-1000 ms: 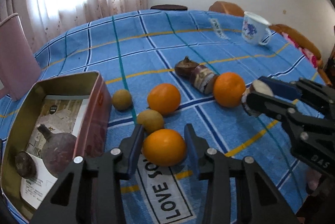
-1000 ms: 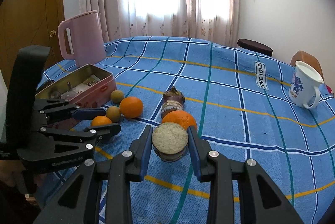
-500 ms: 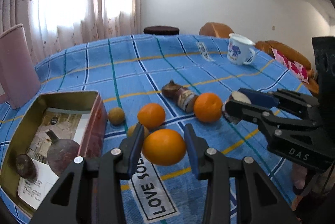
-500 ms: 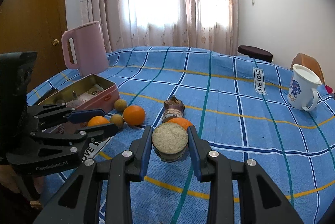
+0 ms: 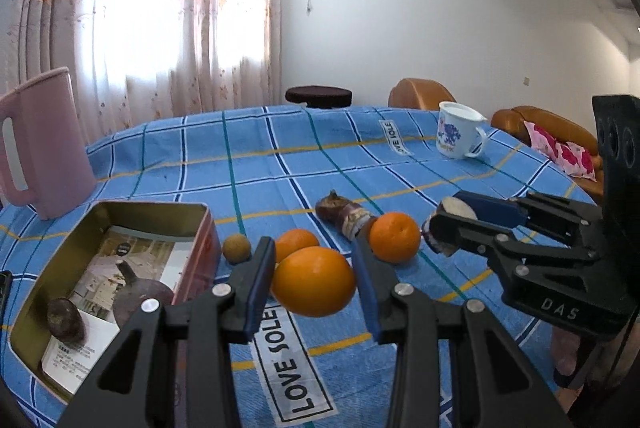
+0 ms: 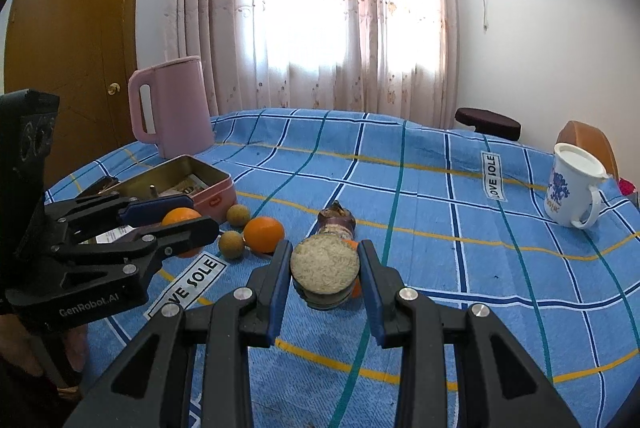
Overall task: Organize fruits
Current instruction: 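Close the left tool around the orange and lift it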
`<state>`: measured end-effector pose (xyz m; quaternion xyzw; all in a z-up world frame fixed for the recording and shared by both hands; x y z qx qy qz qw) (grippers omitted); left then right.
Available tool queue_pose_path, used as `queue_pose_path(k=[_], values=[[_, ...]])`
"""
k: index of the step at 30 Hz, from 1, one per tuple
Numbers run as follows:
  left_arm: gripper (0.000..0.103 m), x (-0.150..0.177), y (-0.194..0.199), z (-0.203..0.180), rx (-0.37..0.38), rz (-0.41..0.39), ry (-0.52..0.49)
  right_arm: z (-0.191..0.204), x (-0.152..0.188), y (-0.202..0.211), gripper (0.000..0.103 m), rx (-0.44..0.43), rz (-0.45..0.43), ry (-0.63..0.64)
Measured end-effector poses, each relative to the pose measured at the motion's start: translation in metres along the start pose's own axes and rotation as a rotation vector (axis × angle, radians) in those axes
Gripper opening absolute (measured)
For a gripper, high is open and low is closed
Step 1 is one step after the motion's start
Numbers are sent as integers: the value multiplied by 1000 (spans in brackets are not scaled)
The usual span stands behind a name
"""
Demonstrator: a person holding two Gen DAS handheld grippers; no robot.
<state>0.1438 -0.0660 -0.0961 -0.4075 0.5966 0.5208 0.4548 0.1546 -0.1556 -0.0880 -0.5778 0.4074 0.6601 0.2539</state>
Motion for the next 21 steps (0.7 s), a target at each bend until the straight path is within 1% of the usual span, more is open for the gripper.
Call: queue_pose_path(k=[21], values=[[41,-14,20,1,-30,-122,-10,2,-12,17,35,3,-109,21]])
Point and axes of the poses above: each gripper's, at about its wrist camera, not at the fingertips, and y roughly against the way its jaws point, z to its left, x to its underside, the point moved 9 cm from there along -y, roughly the way its jaws point, and after that the axes turned 15 degrees about -z, right-handed, at the moved point
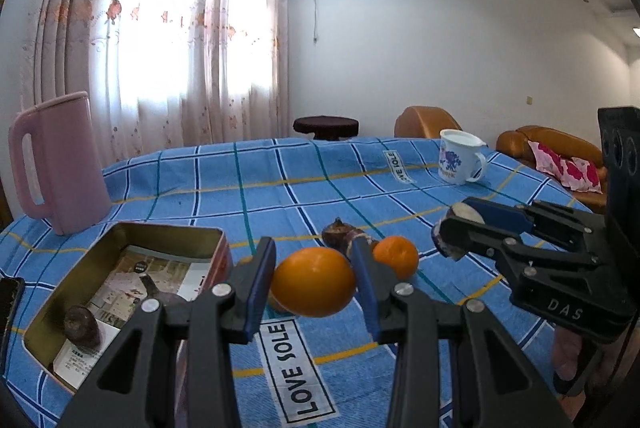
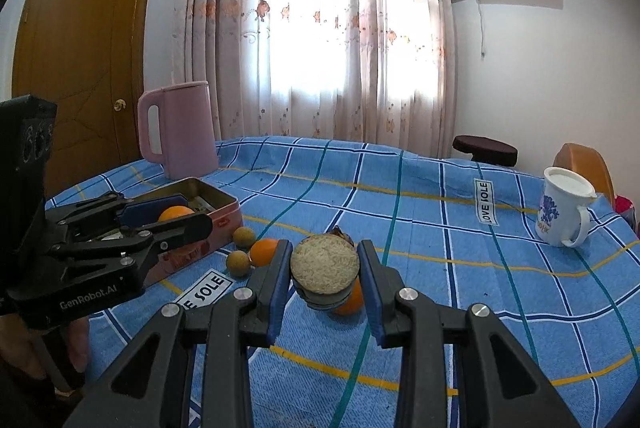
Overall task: Organize fruits
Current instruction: 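Close the left tool around the orange and lift it, then carry the orange and jar over the pink tin and release both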
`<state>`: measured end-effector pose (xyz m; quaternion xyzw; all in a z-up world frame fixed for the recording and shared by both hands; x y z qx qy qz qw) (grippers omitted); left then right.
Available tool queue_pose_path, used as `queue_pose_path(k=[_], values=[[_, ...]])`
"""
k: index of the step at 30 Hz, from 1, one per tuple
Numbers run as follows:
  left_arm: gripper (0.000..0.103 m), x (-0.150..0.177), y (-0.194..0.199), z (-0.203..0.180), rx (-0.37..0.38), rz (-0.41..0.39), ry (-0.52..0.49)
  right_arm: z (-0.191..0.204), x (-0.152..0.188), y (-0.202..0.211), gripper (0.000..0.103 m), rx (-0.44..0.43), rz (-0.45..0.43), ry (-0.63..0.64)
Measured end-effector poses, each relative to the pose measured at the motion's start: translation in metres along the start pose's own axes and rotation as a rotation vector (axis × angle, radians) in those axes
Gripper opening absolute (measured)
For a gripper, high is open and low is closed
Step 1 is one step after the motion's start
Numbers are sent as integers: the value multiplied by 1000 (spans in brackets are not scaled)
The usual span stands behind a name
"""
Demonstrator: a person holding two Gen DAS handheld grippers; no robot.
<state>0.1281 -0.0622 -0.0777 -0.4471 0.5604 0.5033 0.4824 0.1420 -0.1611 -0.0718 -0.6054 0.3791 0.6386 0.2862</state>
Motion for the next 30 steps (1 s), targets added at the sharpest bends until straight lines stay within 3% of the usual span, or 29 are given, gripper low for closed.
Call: queue_pose_path(k=[13,22,30], values=[[41,-9,12,-1,-2,-71,-22,4,-13,15,35,34,-95,50],[41,-9,13,8,2,-65,1,13,-11,3,35,24,-64,66],[41,-16,22,38,-33,-70,41,41,-24,-17,35,-47,-49,70]])
Point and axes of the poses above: each gripper's, at about its wrist camera, not at the fingertips, and y roughly against the way its jaws point, z to its left, x to its underside, the point moved 9 cm from there along -y, roughly the way its jaws point, and after that the axes turned 15 degrees about -z, right-handed, at the moved point
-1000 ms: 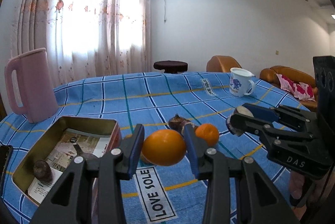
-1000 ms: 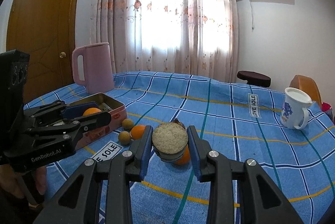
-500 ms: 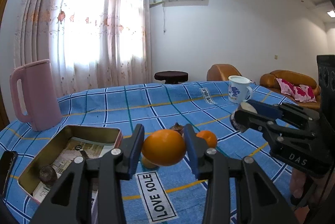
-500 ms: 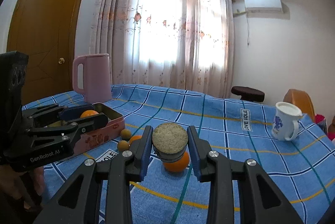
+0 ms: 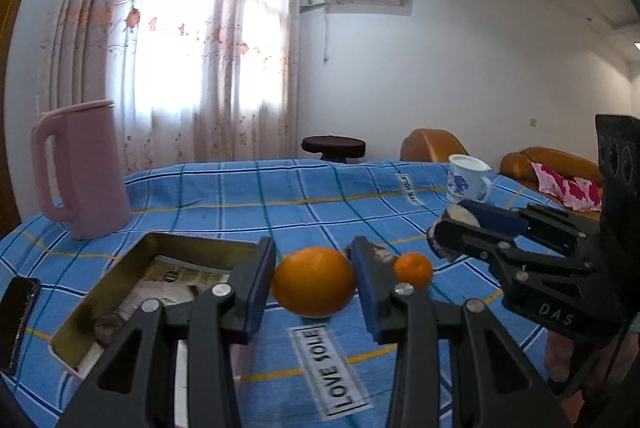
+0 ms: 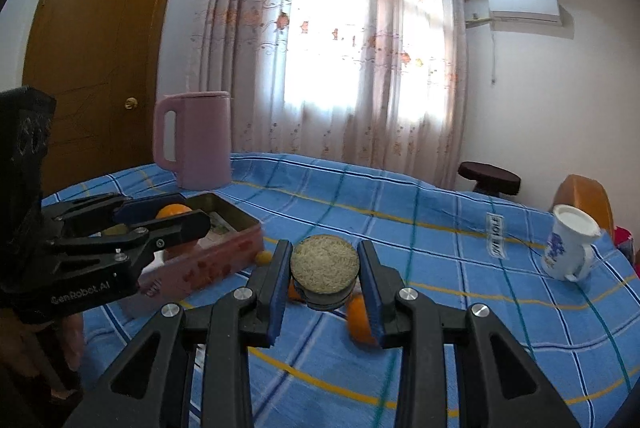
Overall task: Organize fruits
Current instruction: 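Carry the orange and jar over the pink tin and release both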
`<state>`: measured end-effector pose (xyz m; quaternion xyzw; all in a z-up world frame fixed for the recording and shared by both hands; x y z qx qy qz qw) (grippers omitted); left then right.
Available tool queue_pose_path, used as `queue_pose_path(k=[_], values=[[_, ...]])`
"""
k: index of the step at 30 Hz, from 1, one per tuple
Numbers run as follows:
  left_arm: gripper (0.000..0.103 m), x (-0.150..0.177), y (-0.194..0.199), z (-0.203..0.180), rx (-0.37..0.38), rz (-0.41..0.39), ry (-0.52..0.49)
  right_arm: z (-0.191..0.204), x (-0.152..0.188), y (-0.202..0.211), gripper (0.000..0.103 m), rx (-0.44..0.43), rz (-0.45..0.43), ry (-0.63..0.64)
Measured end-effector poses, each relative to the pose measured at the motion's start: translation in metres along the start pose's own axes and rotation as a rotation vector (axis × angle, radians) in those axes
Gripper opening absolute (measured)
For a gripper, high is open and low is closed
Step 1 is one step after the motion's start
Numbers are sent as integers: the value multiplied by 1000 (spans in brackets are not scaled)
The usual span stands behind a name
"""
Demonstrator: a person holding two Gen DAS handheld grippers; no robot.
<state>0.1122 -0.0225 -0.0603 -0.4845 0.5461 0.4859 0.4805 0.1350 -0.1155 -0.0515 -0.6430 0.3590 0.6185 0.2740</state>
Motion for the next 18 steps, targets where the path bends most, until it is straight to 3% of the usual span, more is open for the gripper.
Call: queue_pose_path(k=[8,18], values=[[41,-2,3,69,-122,34,65,47,-14,-37,35,-119,23,-11],[41,14,8,128,-222,94,116,123,5,-82,35,-261,116,-1]])
Point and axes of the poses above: each gripper's, at about its wrist camera, not at the fingertips, and y roughly against the way its jaws point, z to its left, x to its underside, the point moved 9 cm from there along -y, roughly the way its jaws point, and after that the axes turned 15 degrees about -z, right-handed, at the moved point
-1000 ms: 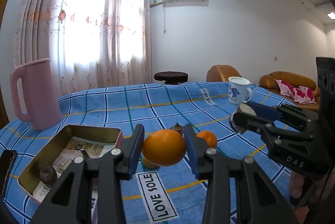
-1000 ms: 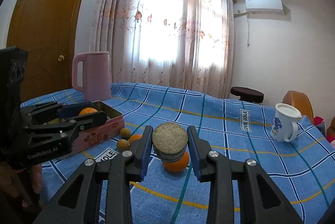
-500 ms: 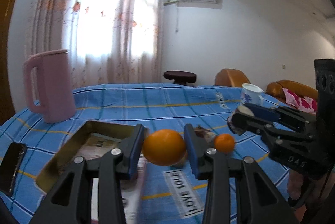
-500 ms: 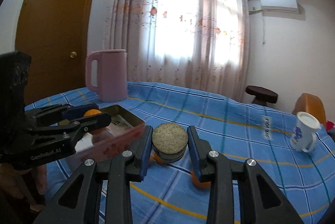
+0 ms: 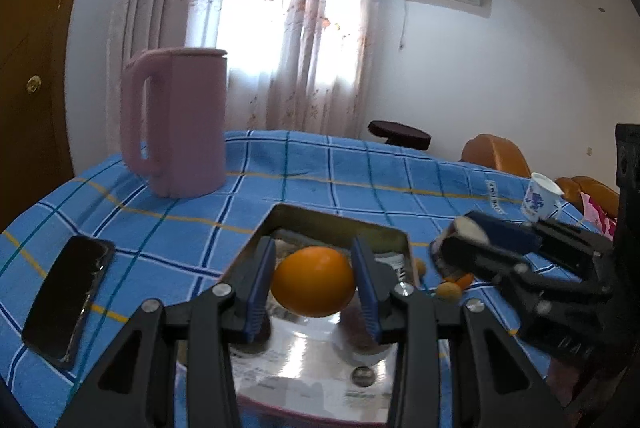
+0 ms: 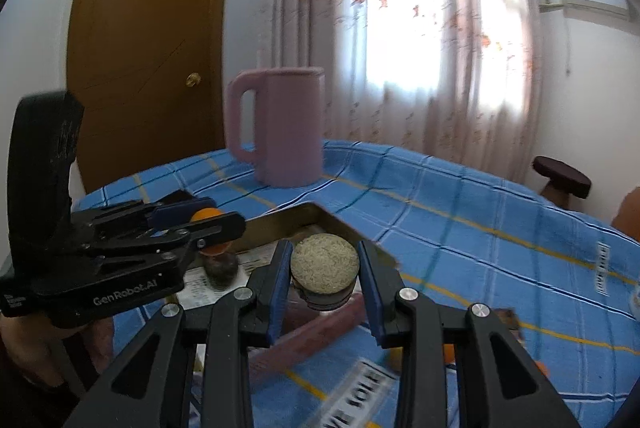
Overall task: Organize fruits
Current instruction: 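Carry the orange and jar over the pink tin and release both, then grasp a yellow-green round fruit with the right tool while the left tool approaches another orange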
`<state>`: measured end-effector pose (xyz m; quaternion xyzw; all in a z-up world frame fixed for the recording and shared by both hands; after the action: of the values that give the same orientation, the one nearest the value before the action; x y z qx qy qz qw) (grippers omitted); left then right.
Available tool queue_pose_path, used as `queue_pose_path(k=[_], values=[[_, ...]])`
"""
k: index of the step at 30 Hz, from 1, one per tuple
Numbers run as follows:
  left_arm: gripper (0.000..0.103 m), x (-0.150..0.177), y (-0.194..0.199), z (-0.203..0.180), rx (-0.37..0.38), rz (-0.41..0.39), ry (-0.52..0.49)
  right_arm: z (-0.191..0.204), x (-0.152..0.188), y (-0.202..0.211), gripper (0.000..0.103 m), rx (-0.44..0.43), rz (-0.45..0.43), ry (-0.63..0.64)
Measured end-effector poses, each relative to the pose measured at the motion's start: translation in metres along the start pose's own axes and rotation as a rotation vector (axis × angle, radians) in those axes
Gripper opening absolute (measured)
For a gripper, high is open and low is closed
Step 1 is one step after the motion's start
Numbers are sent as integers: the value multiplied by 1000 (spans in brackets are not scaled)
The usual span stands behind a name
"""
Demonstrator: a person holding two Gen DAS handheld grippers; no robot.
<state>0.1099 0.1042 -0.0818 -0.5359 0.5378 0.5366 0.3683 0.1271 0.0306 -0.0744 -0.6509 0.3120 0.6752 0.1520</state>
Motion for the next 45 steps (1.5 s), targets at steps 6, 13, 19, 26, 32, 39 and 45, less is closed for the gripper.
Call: queue_pose_path(k=[6,13,19,26,32,39,45], values=[[41,8,-1,10,5,33,24,17,13,-17,35,-33,56,34],[41,16,1,20,-23,55,33,30,26,-24,35,-71,116,67],[41,22,0,28,-47,73,34,44,24,-26,35,-100,124,117],[43,23,1,36,-69,70,37,62,32,-30,35,-124,145,185],[76,11,11,36,-84,14,47,53,18,-15,43,-105,89,184],[94,5,18,24,-59,-28,52,-26,30,18,43,82,118,191],[94,13,11,7,-42,-3,30,-66,56,20,43,142,206,166]])
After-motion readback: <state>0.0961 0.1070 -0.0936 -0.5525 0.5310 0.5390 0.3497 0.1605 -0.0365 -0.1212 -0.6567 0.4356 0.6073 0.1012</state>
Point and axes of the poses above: each gripper's, at about its wrist camera, not at the fingertips, and y roughly against the way its jaws point, z to its left, x to its underside, the point moved 9 cm from there along -y, roughly the way its jaws point, and after that the axes turned 15 degrees about -z, right-handed, at the moved point
